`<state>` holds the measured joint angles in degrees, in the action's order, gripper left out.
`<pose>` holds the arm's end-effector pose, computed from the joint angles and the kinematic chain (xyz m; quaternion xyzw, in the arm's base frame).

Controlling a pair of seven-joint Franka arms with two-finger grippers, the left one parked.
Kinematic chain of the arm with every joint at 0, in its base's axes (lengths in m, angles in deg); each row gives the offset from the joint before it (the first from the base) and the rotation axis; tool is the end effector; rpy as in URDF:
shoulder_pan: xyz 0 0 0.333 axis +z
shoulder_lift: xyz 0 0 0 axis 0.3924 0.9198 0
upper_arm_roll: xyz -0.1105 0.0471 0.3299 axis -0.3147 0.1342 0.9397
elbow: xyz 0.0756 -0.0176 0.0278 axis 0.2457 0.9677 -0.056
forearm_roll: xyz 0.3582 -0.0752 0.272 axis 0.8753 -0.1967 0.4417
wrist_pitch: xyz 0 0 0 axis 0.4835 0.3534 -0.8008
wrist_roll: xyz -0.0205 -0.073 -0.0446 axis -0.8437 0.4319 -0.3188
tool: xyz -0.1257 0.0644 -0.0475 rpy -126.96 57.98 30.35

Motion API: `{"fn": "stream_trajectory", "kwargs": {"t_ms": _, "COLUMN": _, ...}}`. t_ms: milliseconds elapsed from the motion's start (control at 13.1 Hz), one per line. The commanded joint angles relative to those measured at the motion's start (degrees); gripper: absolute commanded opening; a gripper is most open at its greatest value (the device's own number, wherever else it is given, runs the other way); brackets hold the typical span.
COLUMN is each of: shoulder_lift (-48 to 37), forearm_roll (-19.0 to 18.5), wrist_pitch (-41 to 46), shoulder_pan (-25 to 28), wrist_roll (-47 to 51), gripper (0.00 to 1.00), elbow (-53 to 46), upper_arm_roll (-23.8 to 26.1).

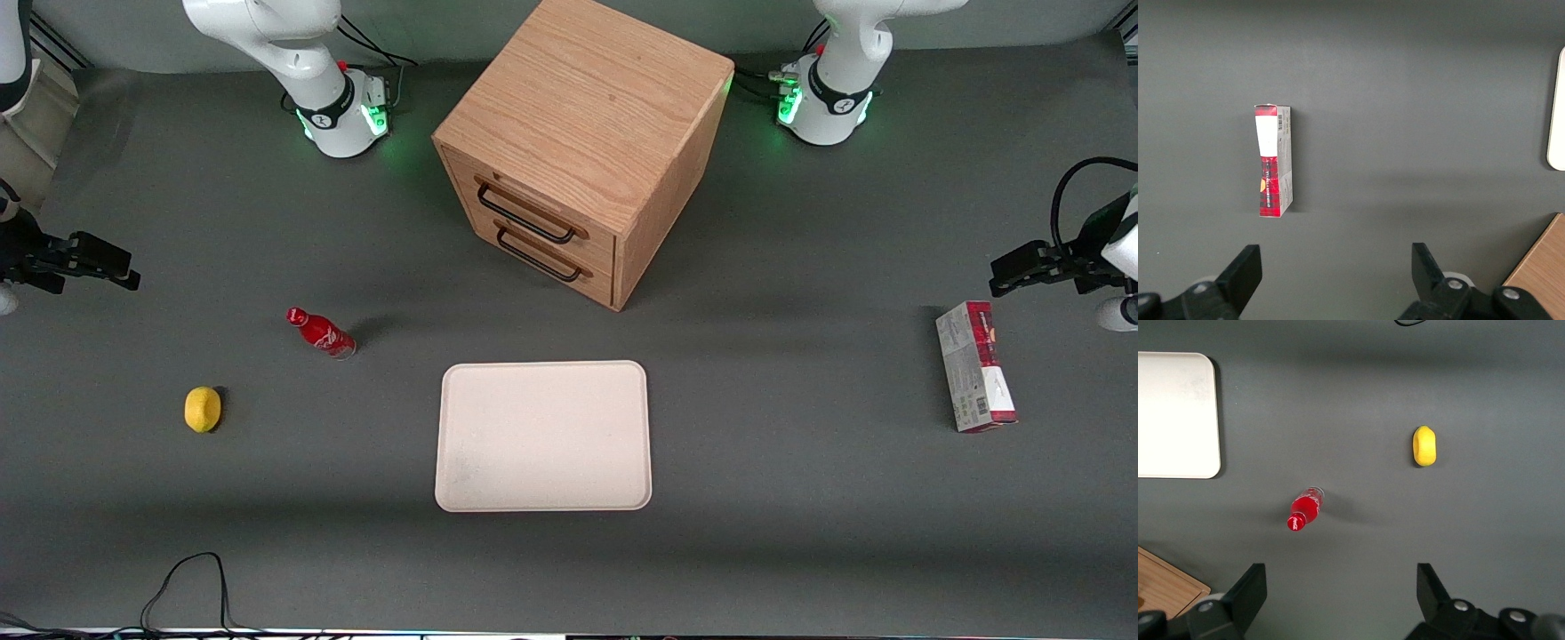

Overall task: Open upper drawer
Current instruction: 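Move the right gripper toward the upper drawer's black handle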

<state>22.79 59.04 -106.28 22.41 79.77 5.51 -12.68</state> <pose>0.6344 -0.0446 0.5978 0.9999 0.0044 -0.0080 0.0059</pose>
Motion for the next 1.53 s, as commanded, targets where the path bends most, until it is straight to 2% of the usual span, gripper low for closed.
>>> {"fn": "stream_trajectory", "kwargs": {"t_ms": 0, "shoulder_lift": -0.6, "forearm_roll": -1.1, "wrist_pitch": 1.0, "shoulder_pan": 0.6, "wrist_roll": 0.8, "gripper": 1.0, "elbow": -0.4, "upper_arm_roll": -0.4}}
{"fn": "stream_trajectory", "kwargs": {"t_ms": 381, "shoulder_lift": 3.6, "forearm_roll": -0.1, "wrist_pitch": 0.7, "shoulder_pan": 1.8, "wrist_roll": 0.1, "gripper": 1.0, "elbow": -4.2, "upper_arm_roll": 0.7}}
{"fn": "stream_trajectory", "kwargs": {"t_ms": 839, "shoulder_lift": 11.9, "forearm_roll": 0.0, "wrist_pitch": 0.7, "shoulder_pan": 15.8, "wrist_roll": -0.2, "gripper": 1.0, "elbow": -13.0, "upper_arm_roll": 1.2}}
{"fn": "stream_trajectory", "kwargs": {"t_ms": 1068, "shoulder_lift": 13.4, "forearm_roll": 1.5, "wrist_pitch": 0.4, "shoulder_pan": 23.7, "wrist_roll": -0.7, "gripper": 1.0, "elbow": -12.8, "upper_arm_roll": 1.5}}
{"fn": "stream_trajectory", "kwargs": {"t_ms": 1449, "shoulder_lift": 15.3, "forearm_roll": 1.4, "wrist_pitch": -0.3, "shoulder_pan": 35.8, "wrist_roll": -6.3, "gripper": 1.0, "elbow": -11.0, "upper_arm_roll": 1.4}}
